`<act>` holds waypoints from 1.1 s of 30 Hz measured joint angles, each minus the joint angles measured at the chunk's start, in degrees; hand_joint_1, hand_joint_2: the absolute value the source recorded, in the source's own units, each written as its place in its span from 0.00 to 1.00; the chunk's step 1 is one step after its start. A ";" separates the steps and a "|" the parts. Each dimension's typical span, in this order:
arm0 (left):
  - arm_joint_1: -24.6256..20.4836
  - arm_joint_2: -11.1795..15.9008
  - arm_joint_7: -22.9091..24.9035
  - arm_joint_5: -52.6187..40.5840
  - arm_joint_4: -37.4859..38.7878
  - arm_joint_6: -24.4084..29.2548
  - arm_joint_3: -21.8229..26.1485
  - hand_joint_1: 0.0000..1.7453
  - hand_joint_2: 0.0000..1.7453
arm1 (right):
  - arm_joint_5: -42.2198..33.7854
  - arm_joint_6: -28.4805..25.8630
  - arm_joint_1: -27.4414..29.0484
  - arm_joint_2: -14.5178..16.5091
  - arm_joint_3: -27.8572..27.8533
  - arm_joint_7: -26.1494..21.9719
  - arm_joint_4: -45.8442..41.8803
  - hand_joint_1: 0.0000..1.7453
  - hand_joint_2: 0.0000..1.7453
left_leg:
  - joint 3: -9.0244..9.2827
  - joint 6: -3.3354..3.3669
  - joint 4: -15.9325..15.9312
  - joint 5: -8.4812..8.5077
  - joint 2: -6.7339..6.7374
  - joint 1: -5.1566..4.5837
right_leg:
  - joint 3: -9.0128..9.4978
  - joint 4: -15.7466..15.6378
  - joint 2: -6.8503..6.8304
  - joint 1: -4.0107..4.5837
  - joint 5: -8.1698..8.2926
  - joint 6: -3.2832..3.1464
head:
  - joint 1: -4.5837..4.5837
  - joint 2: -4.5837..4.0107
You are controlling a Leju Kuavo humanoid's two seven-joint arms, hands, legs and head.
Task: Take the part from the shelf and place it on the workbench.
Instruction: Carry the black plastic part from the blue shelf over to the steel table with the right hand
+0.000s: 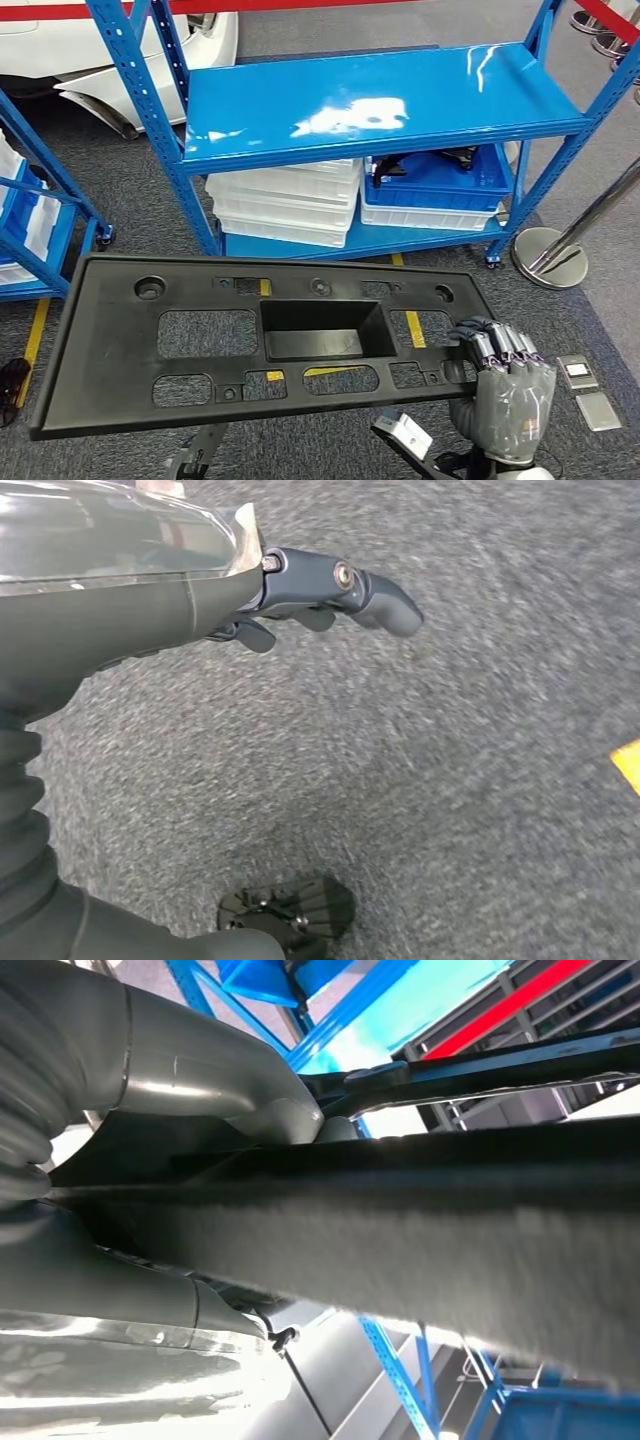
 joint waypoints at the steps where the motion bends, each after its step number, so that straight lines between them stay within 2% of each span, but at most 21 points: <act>1: 0.00 0.01 0.01 -0.02 0.00 0.02 0.01 0.00 1.00 | 0.00 -0.07 0.13 -0.01 -0.03 -0.03 -0.07 1.00 1.00 | -0.04 0.29 -0.50 0.20 0.15 0.29 | -0.67 1.12 0.18 -0.02 -0.92 0.41 | 0.03 0.00; 4: 0.07 0.02 -0.01 -0.14 0.01 0.04 0.02 0.00 1.00 | -0.02 -0.21 0.46 -0.02 -0.10 -0.09 -0.19 1.00 1.00 | -0.52 0.87 -0.84 0.71 1.06 0.67 | -4.49 10.76 0.13 -0.69 -6.45 1.78 | 0.26 0.00; 5: 0.14 0.03 0.00 -0.16 0.01 0.05 0.03 0.00 1.00 | -0.04 -0.23 0.61 -0.02 -0.14 -0.08 -0.19 1.00 1.00 | -0.66 0.86 -0.74 0.77 1.45 0.70 | -5.48 13.97 0.01 -0.99 -7.62 2.12 | 0.25 0.00; 6: 0.18 0.05 0.01 -0.17 0.01 0.06 0.04 0.00 1.00 | -0.06 -0.25 0.78 -0.02 -0.19 -0.08 -0.19 1.00 1.00 | -0.73 0.83 -0.62 0.78 1.81 0.75 | -5.63 15.42 -0.12 -1.27 -7.82 2.38 | 0.26 0.00; 7: 0.18 0.05 0.02 -0.17 0.01 0.07 0.04 0.00 1.00 | -0.07 -0.26 0.93 -0.02 -0.25 -0.08 -0.20 1.00 1.00 | -0.74 0.77 -0.52 0.75 2.13 0.83 | -4.69 14.58 -0.28 -1.52 -7.00 2.61 | 0.25 0.00; 10: 0.03 0.04 0.01 -0.21 0.00 0.09 0.04 0.00 1.00 | -0.11 -0.32 1.08 -0.02 -0.37 -0.08 -0.24 1.00 1.00 | -0.53 -0.05 -0.33 0.44 2.78 1.10 | 1.67 3.59 -1.64 -1.73 -2.45 2.98 | 0.33 0.00; 12: -0.04 0.08 0.01 -0.24 0.00 0.20 0.04 0.00 1.00 | -0.19 -0.41 1.14 -0.01 -0.43 -0.08 -0.28 1.00 1.00 | -0.78 -0.88 -0.16 0.37 3.07 0.89 | 3.27 -0.01 -2.34 -1.41 -1.99 2.33 | 0.42 0.00; 14: -0.03 0.09 0.02 -0.28 0.01 0.29 0.04 0.00 1.00 | -0.24 -0.54 1.33 0.00 -0.57 -0.07 -0.33 1.00 1.00 | -1.08 -1.48 -0.07 0.43 3.46 0.73 | 2.96 -0.14 -1.92 -1.27 -2.25 1.29 | 0.42 0.00; 16: -0.08 0.09 0.01 -0.49 0.01 0.31 0.04 0.00 1.00 | -0.28 -0.67 1.44 0.01 -0.79 -0.07 -0.42 1.00 1.00 | -1.65 -1.84 1.17 -0.89 3.05 0.87 | 2.77 -0.30 -1.43 -1.36 -2.14 0.27 | 0.36 0.00; 17: -0.11 0.09 -0.01 -0.65 0.01 0.31 0.04 0.00 1.00 | -0.30 -0.73 1.45 0.02 -0.87 -0.07 -0.48 1.00 1.00 | -2.65 -1.91 3.46 -2.48 2.56 0.91 | 2.70 -0.40 -1.20 -1.38 -2.02 -0.24 | 0.32 0.00; 19: -0.04 0.09 -0.02 -0.87 0.01 0.31 0.04 0.00 1.00 | -0.34 -0.84 1.48 0.05 -0.94 -0.07 -0.58 1.00 1.00 | -6.18 -1.81 11.33 -6.46 1.66 0.82 | 2.43 -0.43 -0.64 -1.13 -1.85 -0.97 | 0.25 0.00; 20: 0.04 0.09 -0.02 -0.91 0.01 0.31 0.04 0.00 1.00 | -0.35 -0.86 1.52 0.07 -0.94 -0.07 -0.58 1.00 1.00 | -8.01 -1.72 15.26 -7.82 1.50 0.72 | 2.32 -0.42 -0.26 -0.92 -1.76 -1.16 | 0.25 0.00; 21: 0.11 0.10 -0.01 -0.92 0.01 0.31 0.04 0.00 1.00 | -0.36 -0.88 1.54 0.07 -0.94 -0.07 -0.57 1.00 1.00 | -9.10 -1.52 17.48 -8.11 1.42 0.61 | 2.24 -0.41 0.18 -0.71 -1.68 -1.29 | 0.25 0.00; 22: 0.15 0.10 -0.01 -0.92 0.01 0.31 0.04 0.00 1.00 | -0.36 -0.89 1.56 0.07 -0.94 -0.07 -0.57 1.00 1.00 | -9.19 -1.22 17.47 -7.27 1.36 0.47 | 2.20 -0.39 0.66 -0.49 -1.62 -1.39 | 0.25 0.00; 23: 0.15 0.11 0.00 -0.93 0.01 0.31 0.04 0.00 1.00 | -0.36 -0.90 1.57 0.07 -0.94 -0.07 -0.57 1.00 1.00 | -8.20 -0.80 15.11 -5.39 1.21 0.30 | 2.23 -0.37 1.18 -0.30 -1.57 -1.44 | 0.25 0.00; 25: 0.10 0.15 -0.01 -0.98 0.01 0.31 0.04 0.00 1.00 | -0.36 -0.93 1.56 0.07 -0.94 -0.07 -0.57 1.00 1.00 | -4.87 0.30 7.41 -1.03 -0.25 0.00 | 2.20 -0.22 2.11 0.04 -1.49 -1.42 | 0.30 0.00; 26: 0.08 0.19 -0.02 -0.99 0.01 0.32 0.03 0.00 1.00 | -0.37 -0.98 1.54 0.07 -0.94 -0.07 -0.58 1.00 1.00 | -3.61 0.60 4.35 0.28 -1.10 -0.08 | 2.03 -0.08 2.53 0.11 -1.38 -1.29 | 0.31 0.00; 28: 0.05 0.26 -0.03 -0.99 0.01 0.33 0.03 0.00 1.00 | -0.43 -1.13 1.59 0.07 -0.95 -0.07 -0.60 1.00 1.00 | -2.87 0.73 2.03 0.72 -2.03 -0.13 | 1.36 0.17 3.27 0.10 -0.99 -0.75 | 0.32 0.00; 30: 0.01 0.25 -0.02 -0.98 0.00 0.34 0.04 0.00 1.00 | -0.50 -1.22 1.85 0.07 -1.04 -0.05 -0.67 1.00 1.00 | -2.97 0.75 1.48 0.94 -1.48 0.12 | 0.81 0.35 3.57 0.09 -0.82 -0.08 | 0.29 0.00; 31: -0.01 0.24 -0.01 -0.98 0.00 0.34 0.05 0.00 1.00 | -0.52 -1.25 1.97 0.07 -1.12 -0.06 -0.73 1.00 1.00 | -3.02 0.90 1.31 1.15 -1.10 0.29 | 0.51 0.95 3.05 0.11 -1.40 0.29 | 0.35 0.00; 33: 0.04 0.20 -0.03 -0.99 0.00 0.32 0.04 0.00 1.00 | -0.54 -1.26 2.06 0.07 -1.25 -0.07 -0.80 1.00 1.00 | -3.11 1.16 1.11 1.47 -0.11 0.53 | -1.29 5.72 1.26 -0.17 -4.77 1.17 | 0.43 0.00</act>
